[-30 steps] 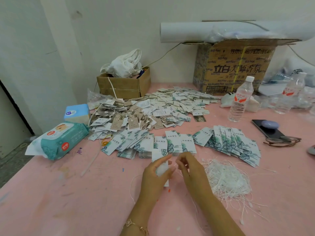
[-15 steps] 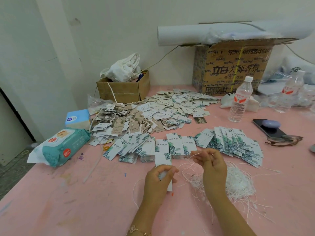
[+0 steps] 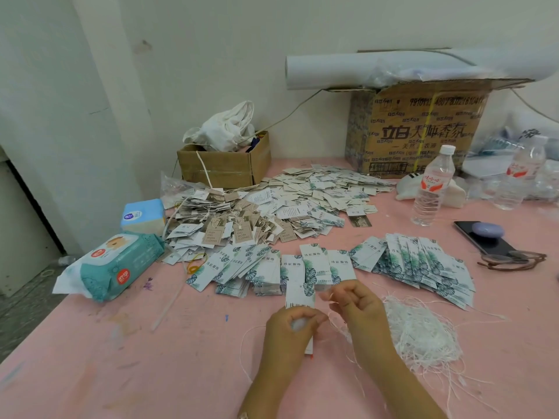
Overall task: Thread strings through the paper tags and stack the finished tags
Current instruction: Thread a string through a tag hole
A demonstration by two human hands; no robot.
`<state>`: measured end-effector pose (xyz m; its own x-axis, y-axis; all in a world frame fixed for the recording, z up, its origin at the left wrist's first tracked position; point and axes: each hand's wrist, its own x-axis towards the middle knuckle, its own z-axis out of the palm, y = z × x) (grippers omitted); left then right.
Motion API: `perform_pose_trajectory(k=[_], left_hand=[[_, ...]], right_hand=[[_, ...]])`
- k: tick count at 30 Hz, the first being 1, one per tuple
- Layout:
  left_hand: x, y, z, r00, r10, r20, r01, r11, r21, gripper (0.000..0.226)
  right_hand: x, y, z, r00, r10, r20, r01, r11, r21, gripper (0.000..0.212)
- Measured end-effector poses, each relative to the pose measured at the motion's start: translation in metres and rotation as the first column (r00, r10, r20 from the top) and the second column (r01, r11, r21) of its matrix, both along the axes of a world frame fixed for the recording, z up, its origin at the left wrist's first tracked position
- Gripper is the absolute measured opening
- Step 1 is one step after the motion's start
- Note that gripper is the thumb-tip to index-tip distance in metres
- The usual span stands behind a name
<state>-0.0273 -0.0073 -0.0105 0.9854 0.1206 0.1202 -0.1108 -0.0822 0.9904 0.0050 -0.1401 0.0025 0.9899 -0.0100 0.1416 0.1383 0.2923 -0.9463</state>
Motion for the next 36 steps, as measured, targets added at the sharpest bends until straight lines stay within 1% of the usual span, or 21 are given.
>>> perform_pose_trajectory(k=[2,4,6,10,13,15,16,17,18,19,20,21,22,23,25,26,27,29,30,32,36], left_hand=[[0.0,0.0,0.0,0.999,0.032,-0.016,-0.032,0.999,-0.016,0.014],[-0.001,0.0,-0.001,0.998,0.056,-0.034,-0.057,0.998,-0.027,0.011],[0.0,0.0,0.0,0.997,0.067,-0.043,-0.069,0.997,-0.046,0.01],[-0.001,0.001,0.003,0.993,0.11,-0.045,-0.113,0.992,-0.061,0.013],[-0.001,0.002,0.003,0.991,0.123,-0.052,-0.127,0.988,-0.083,0.015],[-0.001,0.002,0.003,0.99,0.126,-0.06,-0.13,0.988,-0.086,0.02],[-0.001,0.002,0.003,0.99,0.127,-0.066,-0.132,0.988,-0.086,0.021],[-0.001,0.002,0.002,0.989,0.13,-0.072,-0.136,0.987,-0.084,0.022],[-0.001,0.002,0.003,0.988,0.134,-0.077,-0.14,0.987,-0.079,0.021],[-0.001,0.003,0.002,0.987,0.139,-0.081,-0.145,0.987,-0.074,0.018],[-0.001,0.003,0.002,0.986,0.143,-0.084,-0.149,0.986,-0.071,0.016],[-0.001,0.004,0.002,0.986,0.145,-0.084,-0.152,0.986,-0.072,0.015],[-0.001,0.004,0.002,0.986,0.148,-0.08,-0.154,0.985,-0.073,0.015],[-0.002,0.005,0.002,0.986,0.15,-0.073,-0.155,0.985,-0.071,0.015],[-0.003,0.005,0.002,0.988,0.146,-0.055,-0.149,0.987,-0.063,0.013],[-0.003,0.004,0.003,0.99,0.137,-0.045,-0.14,0.988,-0.068,0.014],[-0.003,0.004,0.003,0.992,0.123,-0.037,-0.126,0.989,-0.078,0.015],[-0.003,0.003,0.003,0.995,0.088,-0.036,-0.091,0.993,-0.069,0.022],[-0.003,0.002,0.003,0.996,0.073,-0.045,-0.076,0.995,-0.06,0.024],[-0.004,0.001,0.004,0.996,0.054,-0.074,-0.059,0.995,-0.075,0.025],[-0.004,0.003,0.003,0.995,0.021,-0.095,-0.03,0.995,-0.1,0.034]], right_hand=[[0.005,-0.006,0.001,0.997,-0.026,-0.074,0.04,0.981,0.192,0.01],[0.009,-0.012,0.003,0.993,-0.013,-0.116,0.058,0.917,0.394,0.009],[0.012,-0.018,0.003,0.99,-0.015,-0.142,0.087,0.849,0.521,0.008],[0.016,-0.021,0.002,0.98,0.002,-0.198,0.122,0.781,0.613,0.013],[0.018,-0.025,0.001,0.98,0.021,-0.199,0.129,0.691,0.711,0.026],[0.018,-0.029,0.002,0.982,0.002,-0.189,0.138,0.674,0.725,0.029],[0.019,-0.031,0.002,0.983,-0.014,-0.184,0.143,0.687,0.712,0.028],[0.018,-0.033,0.003,0.983,-0.035,-0.181,0.15,0.722,0.676,0.026],[0.017,-0.033,0.002,0.983,-0.061,-0.171,0.154,0.778,0.609,0.024],[0.015,-0.033,0.002,0.984,-0.097,-0.149,0.159,0.853,0.498,0.022],[0.013,-0.031,0.002,0.984,-0.142,-0.105,0.169,0.928,0.331,0.02],[0.011,-0.027,0.002,0.983,-0.178,-0.037,0.181,0.976,0.124,0.017],[0.008,-0.022,0.002,0.984,-0.177,0.039,0.179,0.982,-0.062,0.012],[0.004,-0.016,0.002,0.987,-0.131,0.09,0.146,0.969,-0.199,0.01],[-0.002,-0.005,0.0,0.99,0.01,0.14,0.044,0.925,-0.377,0.022],[-0.004,0.0,-0.002,0.985,0.07,0.159,0.008,0.896,-0.444,0.023],[-0.006,0.004,-0.002,0.98,0.107,0.168,-0.009,0.867,-0.498,0.02],[-0.006,0.006,-0.006,0.975,0.101,0.196,0.027,0.828,-0.56,0.025],[-0.005,0.005,-0.007,0.975,0.085,0.208,0.048,0.825,-0.563,0.025],[-0.004,0.003,-0.004,0.973,0.072,0.219,0.062,0.834,-0.549,0.017],[-0.004,0.003,-0.002,0.976,0.104,0.192,0.006,0.866,-0.501,0.015]])
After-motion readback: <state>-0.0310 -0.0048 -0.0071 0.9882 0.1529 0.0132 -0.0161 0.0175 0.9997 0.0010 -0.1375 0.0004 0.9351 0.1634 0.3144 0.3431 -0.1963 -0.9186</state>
